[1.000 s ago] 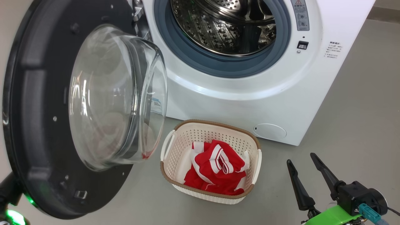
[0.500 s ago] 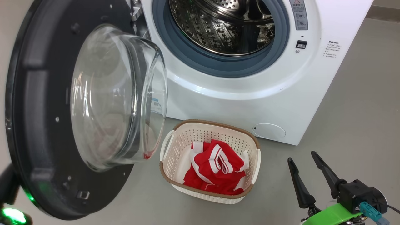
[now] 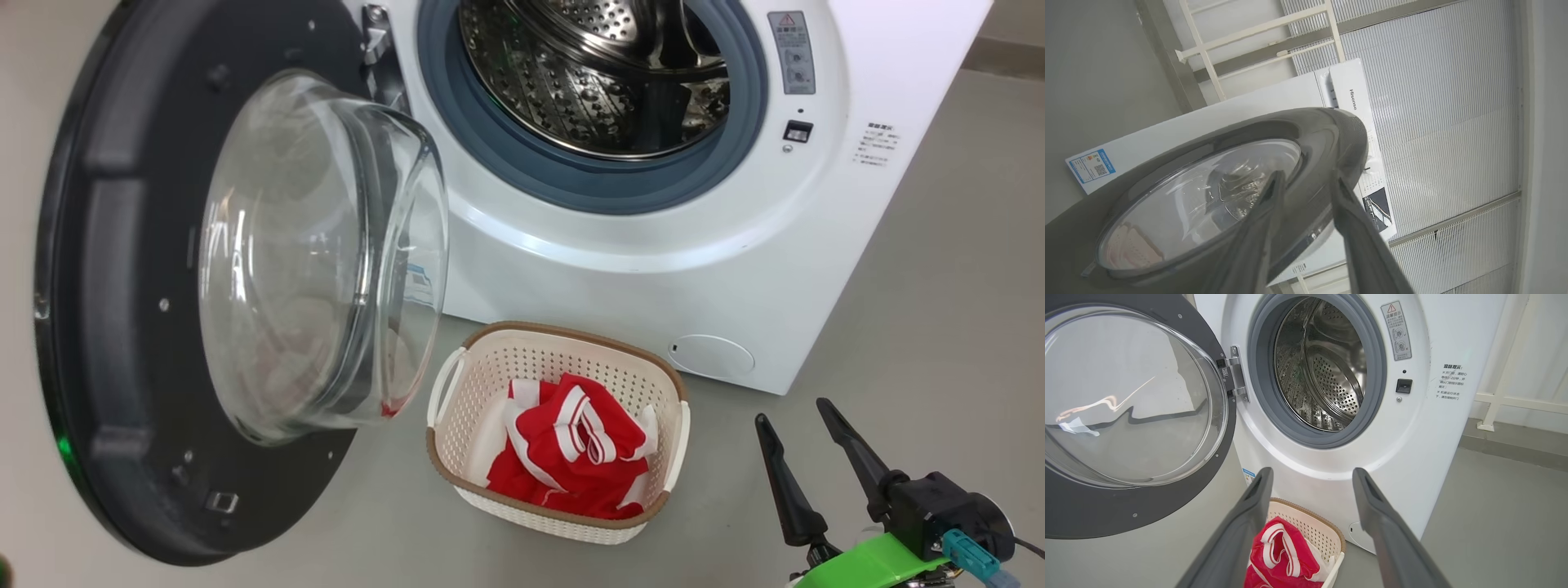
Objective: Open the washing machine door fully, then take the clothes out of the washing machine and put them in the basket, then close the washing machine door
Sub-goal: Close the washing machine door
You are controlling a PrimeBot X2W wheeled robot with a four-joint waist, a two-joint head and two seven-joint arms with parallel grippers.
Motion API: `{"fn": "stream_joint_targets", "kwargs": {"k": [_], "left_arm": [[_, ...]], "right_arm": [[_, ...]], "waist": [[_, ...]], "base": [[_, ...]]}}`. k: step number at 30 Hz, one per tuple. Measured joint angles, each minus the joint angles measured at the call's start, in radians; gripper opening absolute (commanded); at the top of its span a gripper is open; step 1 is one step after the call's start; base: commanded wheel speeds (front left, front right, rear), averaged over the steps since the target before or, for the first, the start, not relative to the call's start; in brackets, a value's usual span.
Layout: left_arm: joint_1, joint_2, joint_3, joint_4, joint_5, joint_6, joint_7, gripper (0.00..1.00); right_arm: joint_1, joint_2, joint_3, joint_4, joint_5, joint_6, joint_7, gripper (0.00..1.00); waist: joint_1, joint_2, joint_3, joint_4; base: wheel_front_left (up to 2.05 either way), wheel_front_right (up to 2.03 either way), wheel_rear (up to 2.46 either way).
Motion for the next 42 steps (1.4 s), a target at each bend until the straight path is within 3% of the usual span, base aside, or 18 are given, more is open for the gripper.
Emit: {"fn": "stream_joint_targets", "kwargs": {"k": [1, 6, 15, 22, 29, 42], "left_arm": [[0.001, -0.005, 0.008, -0.022, 0.024, 0.0, -0.021, 1.0], [0.027, -0.009, 0.014, -0.122, 0.231, -0.007, -0.155, 1.0], [0.12, 0.034, -0.092, -0.242, 0.774, -0.005, -0.407, 1.0], [0.194, 0.055, -0.194, -0.259, 1.101, 0.083, -0.473, 1.0], [0.267, 0.054, -0.262, -0.232, 1.264, 0.136, -0.504, 1.0], [0.347, 0.038, -0.31, -0.22, 1.374, 0.206, -0.522, 1.0]], "right_arm": [[0.0, 0.0, -0.002, 0.0, 0.001, 0.0, 0.0, 1.0], [0.002, 0.0, -0.007, 0.0, 0.004, 0.0, 0.0, 1.0], [0.019, 0.0, -0.016, -0.002, 0.004, 0.0, 0.0, 1.0], [0.031, 0.001, -0.012, -0.002, 0.004, 0.0, 0.0, 1.0], [0.042, 0.001, -0.001, 0.003, 0.005, 0.0, 0.0, 1.0], [0.045, 0.001, 0.012, 0.016, 0.01, 0.0, -0.003, 1.0]], "waist": [[0.0, 0.0, -0.002, 0.004], [0.0, 0.0, -0.014, 0.021], [0.0, 0.0, -0.036, 0.061], [0.0, 0.0, -0.055, 0.089], [0.0, 0.0, -0.067, 0.102], [0.0, 0.0, -0.079, 0.111]], "base": [[0.0, 0.0, 0.0], [0.0, 0.0, 0.0], [0.0, 0.0, 0.0], [0.0, 0.0, 0.0], [0.0, 0.0, 0.0], [0.0, 0.0, 0.0]]}}
